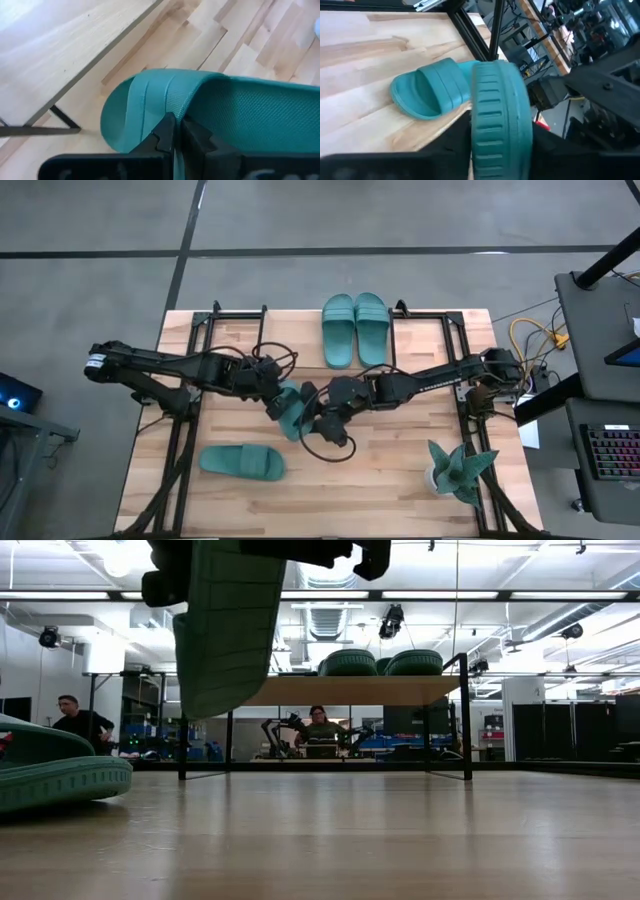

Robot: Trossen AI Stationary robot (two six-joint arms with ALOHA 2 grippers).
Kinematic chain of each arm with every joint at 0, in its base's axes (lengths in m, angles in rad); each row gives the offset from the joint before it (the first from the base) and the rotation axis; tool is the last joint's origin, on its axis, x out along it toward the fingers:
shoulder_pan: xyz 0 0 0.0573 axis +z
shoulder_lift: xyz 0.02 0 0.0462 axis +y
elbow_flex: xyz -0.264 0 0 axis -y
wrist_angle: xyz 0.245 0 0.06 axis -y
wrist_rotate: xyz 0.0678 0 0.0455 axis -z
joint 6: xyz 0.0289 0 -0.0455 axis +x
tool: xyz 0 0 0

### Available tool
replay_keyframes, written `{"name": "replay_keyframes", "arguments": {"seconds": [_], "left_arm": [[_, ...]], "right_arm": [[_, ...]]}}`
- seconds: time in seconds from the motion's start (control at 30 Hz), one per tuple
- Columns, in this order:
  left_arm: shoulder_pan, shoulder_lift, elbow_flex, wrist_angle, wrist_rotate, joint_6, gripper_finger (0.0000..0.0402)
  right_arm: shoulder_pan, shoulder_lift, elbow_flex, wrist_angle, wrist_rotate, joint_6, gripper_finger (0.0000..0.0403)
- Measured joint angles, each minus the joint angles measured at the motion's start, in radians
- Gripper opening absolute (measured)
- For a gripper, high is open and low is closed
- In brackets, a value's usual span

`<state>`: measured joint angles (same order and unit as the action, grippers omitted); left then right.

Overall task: Pick and place slides into the shelf
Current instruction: Put the green slides on the shelf

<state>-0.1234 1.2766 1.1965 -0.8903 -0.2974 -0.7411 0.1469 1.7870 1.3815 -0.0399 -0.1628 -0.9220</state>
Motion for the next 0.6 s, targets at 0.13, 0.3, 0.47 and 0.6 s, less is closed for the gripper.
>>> {"name": "replay_keyframes", "arguments": {"seconds": [0.13, 0.3, 0.47, 0.6], "left_arm": [[0.0, 0.0, 0.0, 0.001, 0.002, 0.035, 0.0], [-0.002, -0.001, 0.0, 0.019, 0.07, 0.208, 0.0006], [-0.004, -0.019, -0.011, 0.061, 0.052, 0.36, 0.0034], [-0.005, -0.05, -0.014, 0.097, 0.054, 0.445, 0.0057]], "right_arm": [[0.005, 0.003, -0.008, -0.011, -0.002, -0.081, 0.0063], [0.007, -0.004, -0.011, -0.015, -0.001, -0.088, 0.0063], [0.003, -0.07, -0.034, -0.056, -0.013, -0.04, 0.0063], [0.002, -0.124, -0.091, -0.052, -0.021, -0.038, 0.0063]]}}
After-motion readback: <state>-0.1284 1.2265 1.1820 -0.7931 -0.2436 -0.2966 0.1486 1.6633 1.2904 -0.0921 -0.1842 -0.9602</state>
